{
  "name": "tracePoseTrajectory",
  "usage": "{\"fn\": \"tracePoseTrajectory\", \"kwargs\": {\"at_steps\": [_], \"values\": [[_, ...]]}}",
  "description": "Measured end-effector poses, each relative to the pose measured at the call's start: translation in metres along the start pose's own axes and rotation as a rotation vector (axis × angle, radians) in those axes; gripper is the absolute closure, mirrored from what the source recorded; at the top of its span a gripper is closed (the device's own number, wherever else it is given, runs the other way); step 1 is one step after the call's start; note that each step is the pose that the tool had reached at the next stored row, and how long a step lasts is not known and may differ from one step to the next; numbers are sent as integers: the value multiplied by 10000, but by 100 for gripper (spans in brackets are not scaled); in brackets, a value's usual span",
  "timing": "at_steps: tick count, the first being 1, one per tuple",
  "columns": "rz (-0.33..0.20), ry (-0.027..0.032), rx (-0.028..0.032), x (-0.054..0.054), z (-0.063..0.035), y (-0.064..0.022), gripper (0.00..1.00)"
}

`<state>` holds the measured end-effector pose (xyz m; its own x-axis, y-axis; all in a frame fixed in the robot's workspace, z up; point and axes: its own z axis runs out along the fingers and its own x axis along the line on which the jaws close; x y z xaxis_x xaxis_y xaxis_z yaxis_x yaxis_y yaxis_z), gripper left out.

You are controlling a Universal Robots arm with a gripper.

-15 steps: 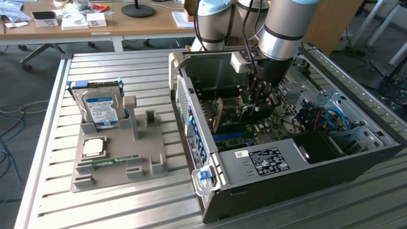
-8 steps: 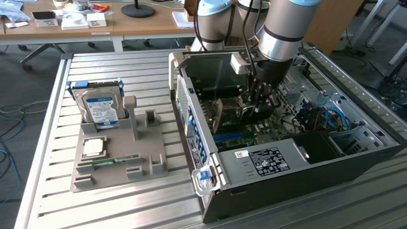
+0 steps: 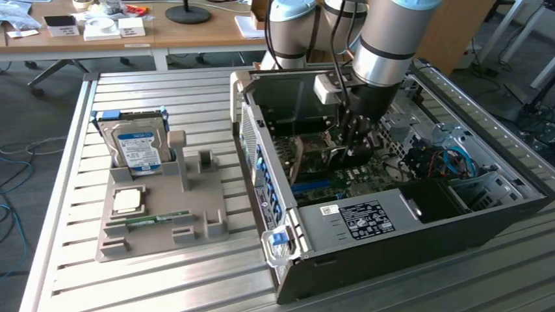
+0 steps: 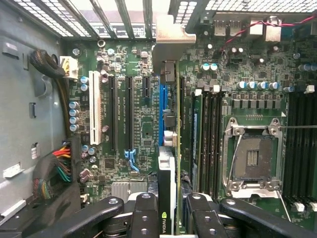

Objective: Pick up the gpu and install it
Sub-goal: 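Insert the gpu into the slot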

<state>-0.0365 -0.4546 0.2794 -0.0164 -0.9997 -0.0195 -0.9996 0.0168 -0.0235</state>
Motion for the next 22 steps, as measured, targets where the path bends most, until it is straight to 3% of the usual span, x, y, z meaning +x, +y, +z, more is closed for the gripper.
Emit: {"fn": "tracePoseTrajectory", "kwargs": {"at_steps": [8, 18, 22], "values": [[-1, -2, 10, 9, 1, 110, 73], [1, 0, 10, 69, 25, 149, 73], [-1, -1, 10, 74, 28, 207, 73]]}}
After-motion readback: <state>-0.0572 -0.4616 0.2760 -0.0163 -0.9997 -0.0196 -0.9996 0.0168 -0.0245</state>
